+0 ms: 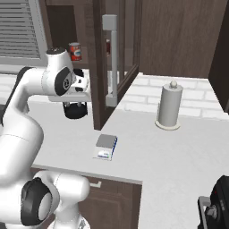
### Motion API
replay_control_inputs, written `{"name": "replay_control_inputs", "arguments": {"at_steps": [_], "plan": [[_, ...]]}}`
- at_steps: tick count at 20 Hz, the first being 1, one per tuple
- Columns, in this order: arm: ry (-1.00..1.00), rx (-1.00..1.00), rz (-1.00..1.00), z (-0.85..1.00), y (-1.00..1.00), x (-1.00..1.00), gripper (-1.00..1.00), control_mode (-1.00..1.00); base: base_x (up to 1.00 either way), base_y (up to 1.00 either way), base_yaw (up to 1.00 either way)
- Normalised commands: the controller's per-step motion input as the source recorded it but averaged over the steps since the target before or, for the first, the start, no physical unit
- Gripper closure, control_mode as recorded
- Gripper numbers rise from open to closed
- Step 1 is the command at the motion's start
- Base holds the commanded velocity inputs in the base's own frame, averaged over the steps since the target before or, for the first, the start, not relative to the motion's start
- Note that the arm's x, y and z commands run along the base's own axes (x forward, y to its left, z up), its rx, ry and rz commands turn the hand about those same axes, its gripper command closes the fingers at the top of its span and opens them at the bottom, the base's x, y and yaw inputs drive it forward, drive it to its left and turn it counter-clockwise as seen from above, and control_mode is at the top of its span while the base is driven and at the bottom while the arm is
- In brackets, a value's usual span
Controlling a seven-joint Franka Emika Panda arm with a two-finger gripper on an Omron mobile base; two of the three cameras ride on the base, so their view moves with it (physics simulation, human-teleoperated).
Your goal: Pick the canned food and place it on the digital scale for weighing, and close the cabinet.
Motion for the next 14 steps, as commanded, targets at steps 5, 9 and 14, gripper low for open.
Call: {"name": "replay_control_inputs", "arguments": {"at_steps": [5, 9, 14], "plan": [[-0.07, -0.01, 0.0, 0.0, 0.06, -0.29, -1.0, -1.0, 0.0, 0.0, 0.0], [-0.27, -0.01, 0.0, 0.06, 0.09, -0.59, -1.0, -1.0, 0.0, 0.0, 0.0], [-0.36, 0.0, 0.03, 0.55, 0.03, -0.43, -1.0, -1.0, 0.0, 0.0, 0.0]]}}
